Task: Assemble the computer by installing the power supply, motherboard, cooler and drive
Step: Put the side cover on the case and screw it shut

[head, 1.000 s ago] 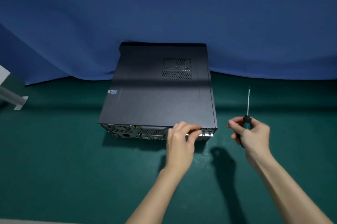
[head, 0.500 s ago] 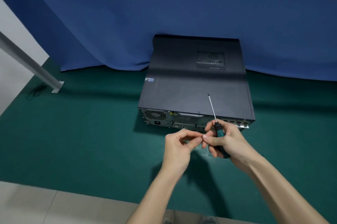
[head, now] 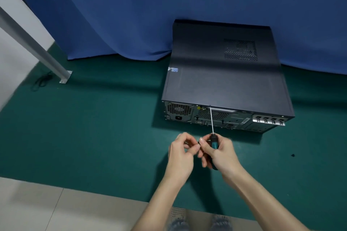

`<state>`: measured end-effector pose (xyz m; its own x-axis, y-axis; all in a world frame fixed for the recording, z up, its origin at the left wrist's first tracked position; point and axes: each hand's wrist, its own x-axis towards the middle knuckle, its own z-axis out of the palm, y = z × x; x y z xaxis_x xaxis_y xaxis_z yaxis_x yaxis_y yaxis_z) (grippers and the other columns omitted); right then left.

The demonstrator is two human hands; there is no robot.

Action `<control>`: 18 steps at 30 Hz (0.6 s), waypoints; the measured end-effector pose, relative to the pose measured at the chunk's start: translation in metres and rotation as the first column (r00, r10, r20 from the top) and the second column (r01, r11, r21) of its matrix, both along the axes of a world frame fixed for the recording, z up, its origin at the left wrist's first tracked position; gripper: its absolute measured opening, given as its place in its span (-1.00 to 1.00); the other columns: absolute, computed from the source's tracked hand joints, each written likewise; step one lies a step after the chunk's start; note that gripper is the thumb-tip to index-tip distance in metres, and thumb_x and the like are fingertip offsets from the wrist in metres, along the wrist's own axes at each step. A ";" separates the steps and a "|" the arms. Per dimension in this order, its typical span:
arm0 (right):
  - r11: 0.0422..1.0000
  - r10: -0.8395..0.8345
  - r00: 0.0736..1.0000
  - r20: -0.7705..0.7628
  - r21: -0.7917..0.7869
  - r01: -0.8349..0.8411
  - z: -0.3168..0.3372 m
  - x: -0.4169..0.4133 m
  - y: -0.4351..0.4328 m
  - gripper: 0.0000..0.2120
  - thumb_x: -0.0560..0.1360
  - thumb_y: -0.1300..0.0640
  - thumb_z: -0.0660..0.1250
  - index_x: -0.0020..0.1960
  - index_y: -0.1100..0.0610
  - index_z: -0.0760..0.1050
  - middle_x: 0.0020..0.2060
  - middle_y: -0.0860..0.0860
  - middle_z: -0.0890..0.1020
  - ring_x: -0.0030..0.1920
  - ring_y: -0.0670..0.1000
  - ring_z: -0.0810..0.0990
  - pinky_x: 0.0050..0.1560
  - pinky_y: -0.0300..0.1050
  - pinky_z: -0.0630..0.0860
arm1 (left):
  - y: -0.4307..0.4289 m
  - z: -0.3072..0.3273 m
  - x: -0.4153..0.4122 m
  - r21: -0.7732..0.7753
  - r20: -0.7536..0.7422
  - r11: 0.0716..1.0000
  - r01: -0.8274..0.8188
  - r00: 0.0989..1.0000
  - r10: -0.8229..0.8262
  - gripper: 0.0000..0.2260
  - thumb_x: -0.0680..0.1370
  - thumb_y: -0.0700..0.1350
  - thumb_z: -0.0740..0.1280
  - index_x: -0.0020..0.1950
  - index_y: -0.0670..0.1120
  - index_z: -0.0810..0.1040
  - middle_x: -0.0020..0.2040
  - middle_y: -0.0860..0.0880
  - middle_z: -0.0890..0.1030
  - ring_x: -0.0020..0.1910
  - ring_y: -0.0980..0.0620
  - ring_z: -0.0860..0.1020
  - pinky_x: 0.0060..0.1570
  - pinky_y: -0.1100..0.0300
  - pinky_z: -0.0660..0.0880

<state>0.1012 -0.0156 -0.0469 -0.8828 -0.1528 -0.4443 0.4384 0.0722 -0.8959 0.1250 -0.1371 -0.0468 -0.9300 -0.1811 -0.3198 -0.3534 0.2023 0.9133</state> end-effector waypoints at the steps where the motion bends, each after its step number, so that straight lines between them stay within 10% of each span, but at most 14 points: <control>1: 0.999 -0.009 1.000 -0.026 0.047 0.010 -0.006 0.001 -0.005 -0.87 0.57 0.27 0.30 -0.12 0.30 0.42 -0.48 0.15 0.54 -0.62 0.03 0.42 -0.63 -0.29 0.25 | -0.006 -0.006 -0.002 -0.061 -0.012 0.997 -0.040 0.999 0.039 -0.80 0.47 -0.34 0.37 -0.26 -0.08 0.48 -0.28 0.00 0.57 -0.32 0.23 0.49 -0.20 0.45 0.36; 10: 0.743 0.282 0.958 0.056 0.619 -0.255 -0.066 0.001 -0.019 -0.84 0.56 0.11 0.32 -0.15 0.13 0.40 -0.32 0.14 0.63 -0.33 0.19 0.61 -0.23 0.03 0.58 | -0.054 -0.078 -0.059 -0.358 -0.099 0.841 -0.405 0.912 0.397 -0.84 0.46 -0.35 0.39 -0.24 -0.12 0.54 -0.12 -0.06 0.42 -0.19 -0.03 0.45 0.08 0.04 0.39; 18: 0.665 0.334 0.932 0.142 0.665 -0.340 -0.084 -0.016 -0.025 -0.85 0.55 0.08 0.31 -0.15 0.04 0.37 -0.29 0.07 0.60 -0.28 0.18 0.57 -0.16 0.01 0.58 | -0.048 -0.111 -0.082 -0.435 -0.182 0.754 -0.491 0.869 0.461 -0.84 0.41 -0.38 0.38 -0.20 -0.13 0.60 -0.08 -0.06 0.50 -0.11 -0.10 0.49 -0.02 0.08 0.20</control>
